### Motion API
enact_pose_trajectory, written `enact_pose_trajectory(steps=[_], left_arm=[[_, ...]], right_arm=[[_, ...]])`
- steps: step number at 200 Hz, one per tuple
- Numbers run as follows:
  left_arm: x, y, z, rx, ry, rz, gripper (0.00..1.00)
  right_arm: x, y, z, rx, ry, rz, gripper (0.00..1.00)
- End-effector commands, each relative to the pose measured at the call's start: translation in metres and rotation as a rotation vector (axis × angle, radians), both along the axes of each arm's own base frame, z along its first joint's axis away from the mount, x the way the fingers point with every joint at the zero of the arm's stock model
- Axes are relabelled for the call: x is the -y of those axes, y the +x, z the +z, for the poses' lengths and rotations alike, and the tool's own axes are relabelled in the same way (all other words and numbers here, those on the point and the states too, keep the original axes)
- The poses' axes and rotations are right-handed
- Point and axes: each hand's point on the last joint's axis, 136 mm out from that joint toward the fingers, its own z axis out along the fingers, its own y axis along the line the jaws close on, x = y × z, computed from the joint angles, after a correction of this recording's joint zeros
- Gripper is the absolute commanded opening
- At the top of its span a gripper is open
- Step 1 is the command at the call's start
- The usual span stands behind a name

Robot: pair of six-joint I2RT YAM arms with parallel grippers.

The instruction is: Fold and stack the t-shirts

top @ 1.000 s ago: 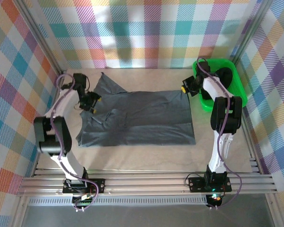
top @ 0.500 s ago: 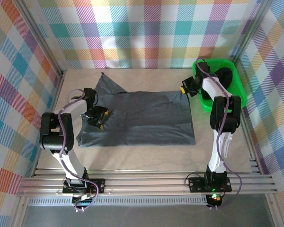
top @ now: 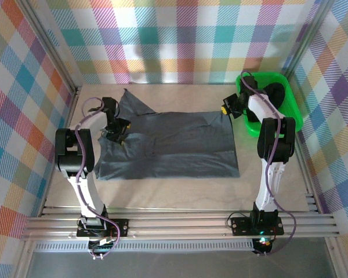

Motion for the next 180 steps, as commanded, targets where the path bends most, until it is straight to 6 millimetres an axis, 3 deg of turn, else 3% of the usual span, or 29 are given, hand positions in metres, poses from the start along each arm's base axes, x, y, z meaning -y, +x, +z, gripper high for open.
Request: enact_pose_trajectory(steps=[1,39,84,112,128,139,153,180], left_arm=[[-0.015,0.020,0.002,0.012,0.058,-0.016,0.72],[-0.036,0.049,0.011,0.043,0.124,0.010,0.71],[-0.038,0.138,0.038,0.286,0.123,0.051,0.63],[-0.043,0.193,0.040,0.423,0.159,0.037,0.53],[-0.040,0.218,0.031,0.454,0.151,0.012,0.47],[-0.035,0.224,0.023,0.432,0.136,0.000,0.40],[-0.026,0.218,0.021,0.381,0.121,-0.001,0.39],[-0.014,0.160,0.038,0.228,0.185,0.032,0.43]], right_arm=[[-0.003,0.004,0.001,0.003,0.018,0.021,0.00],[-0.006,0.004,-0.001,-0.002,0.034,0.031,0.00],[-0.011,0.002,-0.005,-0.005,0.048,0.048,0.00],[-0.017,0.001,-0.009,-0.007,0.056,0.069,0.00],[-0.022,-0.001,-0.010,-0.010,0.059,0.081,0.00],[-0.026,-0.002,-0.010,-0.009,0.055,0.093,0.00],[-0.029,-0.004,-0.013,-0.015,0.050,0.106,0.00],[-0.031,-0.008,-0.020,-0.029,0.037,0.113,0.00]])
